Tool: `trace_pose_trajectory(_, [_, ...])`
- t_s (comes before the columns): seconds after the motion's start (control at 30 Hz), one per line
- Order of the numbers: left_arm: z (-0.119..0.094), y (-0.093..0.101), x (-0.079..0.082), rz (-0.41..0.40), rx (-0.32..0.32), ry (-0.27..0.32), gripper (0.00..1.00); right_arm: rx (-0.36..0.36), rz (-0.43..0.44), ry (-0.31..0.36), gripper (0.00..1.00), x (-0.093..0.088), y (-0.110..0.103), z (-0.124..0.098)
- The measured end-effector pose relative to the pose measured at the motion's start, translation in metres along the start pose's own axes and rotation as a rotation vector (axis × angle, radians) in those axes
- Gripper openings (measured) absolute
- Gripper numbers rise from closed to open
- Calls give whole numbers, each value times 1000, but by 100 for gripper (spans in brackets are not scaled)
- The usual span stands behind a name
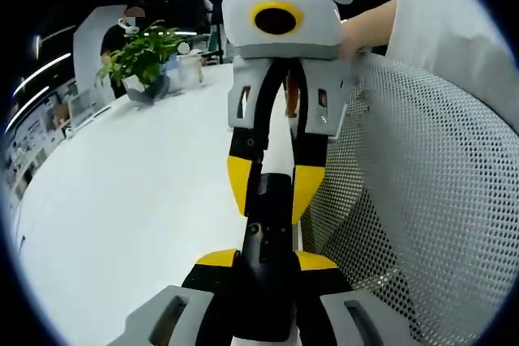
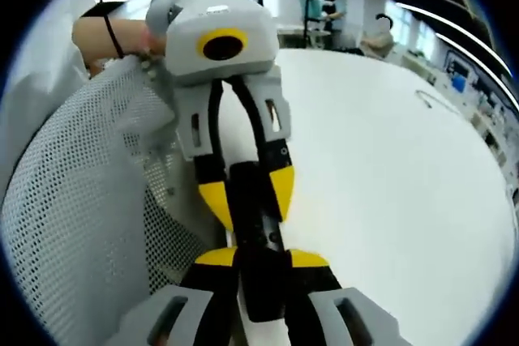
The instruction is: Press the specified remote control buttons in sequence, fully releasing each button before pressing the next.
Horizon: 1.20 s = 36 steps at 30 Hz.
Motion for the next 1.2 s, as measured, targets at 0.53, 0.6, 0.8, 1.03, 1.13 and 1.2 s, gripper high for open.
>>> trace_pose_trajectory(0.53, [0,-1,1,-15,18,-8,25,14,-109,-65,21,-9,3,5])
trace_pose_trajectory(0.6, [0,-2,1,-13,21,-13,25,9,-138,-72,21,-7,3,6])
trace_pose_trajectory(0.8, [-1,-4,2,-55,20,-6,26,9,-124,-61,21,-8,4,5])
trace_pose_trajectory(1.03, [-7,-8,1,-82,36,-58,29,4,-109,-59,21,-8,6,5])
trace_pose_trajectory(1.13, [-18,-11,0,-35,34,-110,31,2,-98,-53,21,-8,6,5])
trace_pose_trajectory(1.2, [-27,-15,3,-44,43,-101,33,1,-96,-50,21,-7,6,6])
Point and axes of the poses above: the point that each gripper's makers call its tool centre point, and the gripper's own axes: z roughly forward along the fingers, y roughly to its right, x roughly out of its top, the point moved 4 cm from there along -z, roughly backward along the fingers, and after that the axes turned 6 degrees about -z, right-handed, at the moved point
